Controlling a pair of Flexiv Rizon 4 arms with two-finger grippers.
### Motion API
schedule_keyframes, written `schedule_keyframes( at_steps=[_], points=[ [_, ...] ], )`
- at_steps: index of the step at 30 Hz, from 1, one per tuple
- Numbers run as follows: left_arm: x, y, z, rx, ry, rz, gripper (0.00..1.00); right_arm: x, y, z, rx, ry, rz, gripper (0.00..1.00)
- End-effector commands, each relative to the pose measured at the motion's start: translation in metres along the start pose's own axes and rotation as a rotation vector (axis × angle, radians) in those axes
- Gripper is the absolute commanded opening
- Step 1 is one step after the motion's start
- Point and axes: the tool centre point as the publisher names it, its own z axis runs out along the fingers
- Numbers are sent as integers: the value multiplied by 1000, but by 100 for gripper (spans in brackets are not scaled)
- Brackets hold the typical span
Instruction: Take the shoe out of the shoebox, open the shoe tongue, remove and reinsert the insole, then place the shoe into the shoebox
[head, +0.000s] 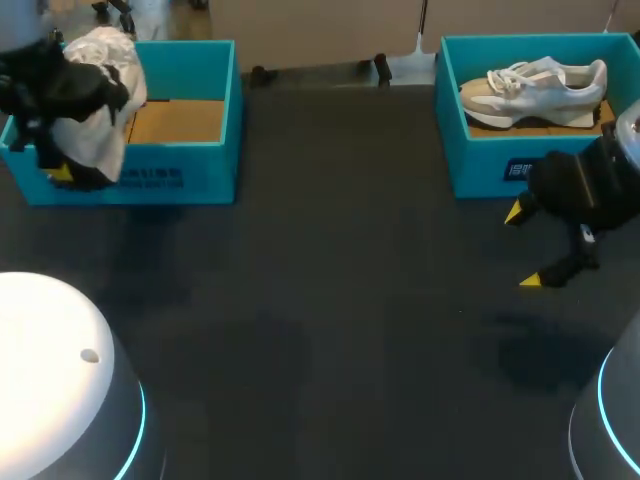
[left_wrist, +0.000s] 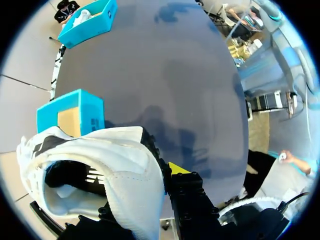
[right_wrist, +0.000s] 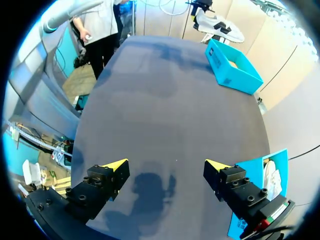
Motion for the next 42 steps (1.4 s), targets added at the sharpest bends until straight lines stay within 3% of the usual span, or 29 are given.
schedule_keyframes(
  at_steps=[1, 8, 14, 26, 30, 42],
  points=[
    [-14, 31, 1, 26, 15, 15, 0, 0, 0, 2, 3, -1, 0, 100],
    [-35, 69, -3, 2, 7, 50, 0, 0, 0, 2, 3, -1, 0, 100],
    [-49, 89, -2, -18, 9, 70, 0, 0, 0, 2, 3, -1, 0, 100],
    [-105, 146, 8, -11, 6, 17, 0, 0, 0, 2, 3, -1, 0, 100],
    [-125, 159, 9, -10, 10, -8, 0, 0, 0, 2, 3, -1, 0, 100],
    [-177, 171, 13, 20, 18, -70, 0, 0, 0, 2, 3, -1, 0, 100]
  ],
)
